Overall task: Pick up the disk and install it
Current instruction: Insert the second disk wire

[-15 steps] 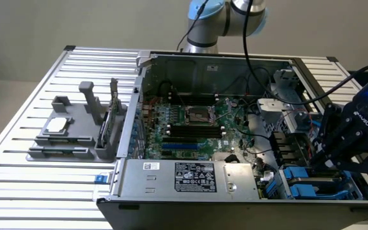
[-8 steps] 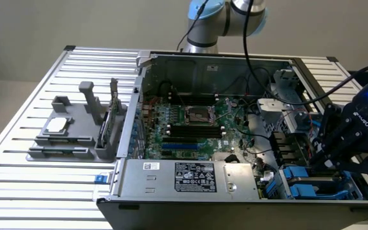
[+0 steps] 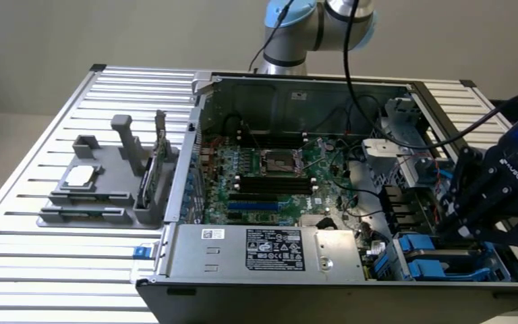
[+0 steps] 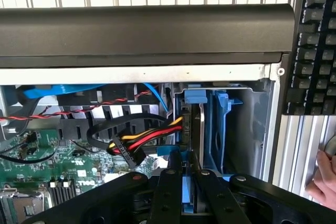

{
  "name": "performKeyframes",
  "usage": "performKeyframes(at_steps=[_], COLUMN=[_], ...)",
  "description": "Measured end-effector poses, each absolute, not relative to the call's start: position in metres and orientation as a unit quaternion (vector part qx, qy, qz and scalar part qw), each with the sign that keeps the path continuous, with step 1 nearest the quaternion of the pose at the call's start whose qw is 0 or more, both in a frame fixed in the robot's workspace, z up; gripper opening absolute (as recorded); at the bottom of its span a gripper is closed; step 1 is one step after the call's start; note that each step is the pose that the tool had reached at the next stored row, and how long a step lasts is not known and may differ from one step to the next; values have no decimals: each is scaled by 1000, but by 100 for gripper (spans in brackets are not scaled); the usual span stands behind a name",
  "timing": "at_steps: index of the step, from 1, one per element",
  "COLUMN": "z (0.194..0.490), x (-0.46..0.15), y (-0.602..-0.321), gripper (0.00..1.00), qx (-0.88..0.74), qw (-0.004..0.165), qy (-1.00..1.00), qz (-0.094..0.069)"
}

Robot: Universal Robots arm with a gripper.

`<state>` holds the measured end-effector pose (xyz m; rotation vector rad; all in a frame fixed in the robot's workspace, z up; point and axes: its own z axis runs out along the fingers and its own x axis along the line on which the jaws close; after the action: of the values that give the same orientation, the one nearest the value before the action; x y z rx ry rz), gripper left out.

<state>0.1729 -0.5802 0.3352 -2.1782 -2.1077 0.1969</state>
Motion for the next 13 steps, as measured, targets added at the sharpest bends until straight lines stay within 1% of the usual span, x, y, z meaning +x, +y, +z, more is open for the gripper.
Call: performKeyframes(at_steps=[13], z=[335], x=[173], y=[-584], gripper=[16], qx=[-716], qw=[52], qy=[-693], qz=[64])
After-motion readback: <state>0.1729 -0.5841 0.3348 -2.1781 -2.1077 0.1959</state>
